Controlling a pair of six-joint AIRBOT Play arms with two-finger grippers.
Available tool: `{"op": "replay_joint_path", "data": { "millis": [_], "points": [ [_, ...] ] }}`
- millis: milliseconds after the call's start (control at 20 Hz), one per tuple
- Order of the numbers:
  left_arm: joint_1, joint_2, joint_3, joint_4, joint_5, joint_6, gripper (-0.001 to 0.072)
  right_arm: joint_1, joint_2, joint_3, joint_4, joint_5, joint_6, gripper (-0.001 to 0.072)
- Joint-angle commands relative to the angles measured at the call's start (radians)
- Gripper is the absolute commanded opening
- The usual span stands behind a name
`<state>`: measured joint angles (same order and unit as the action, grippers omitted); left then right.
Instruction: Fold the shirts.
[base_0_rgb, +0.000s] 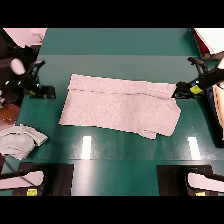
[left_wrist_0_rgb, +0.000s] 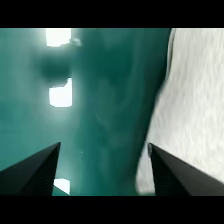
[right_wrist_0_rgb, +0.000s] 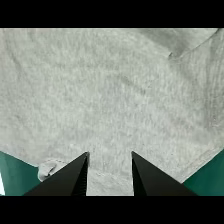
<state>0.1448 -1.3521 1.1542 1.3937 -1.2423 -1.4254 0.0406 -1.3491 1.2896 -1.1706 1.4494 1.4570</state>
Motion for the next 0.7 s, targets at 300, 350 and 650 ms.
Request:
{"op": "replay_joint_path", "data": {
  "millis": [300,350,650],
  "points": [
    [0.153,0.158,-0.453,-0.381,0.087,0.17,0.0643,-0.03,0.243,-0.227,0.105,-0.12,-0.011,0.0303],
    [0.153,0.157,-0.471,-0.382,0.09,0.169,0.0643,-0.03,0.251,-0.226,0.106,-0.119,-0.011,0.0303],
    [0.153,0.158,-0.494,-0.441,0.141,0.17,0.038,-0.03,0.264,-0.226,0.103,-0.092,-0.011,0.0303]
  ]
}}
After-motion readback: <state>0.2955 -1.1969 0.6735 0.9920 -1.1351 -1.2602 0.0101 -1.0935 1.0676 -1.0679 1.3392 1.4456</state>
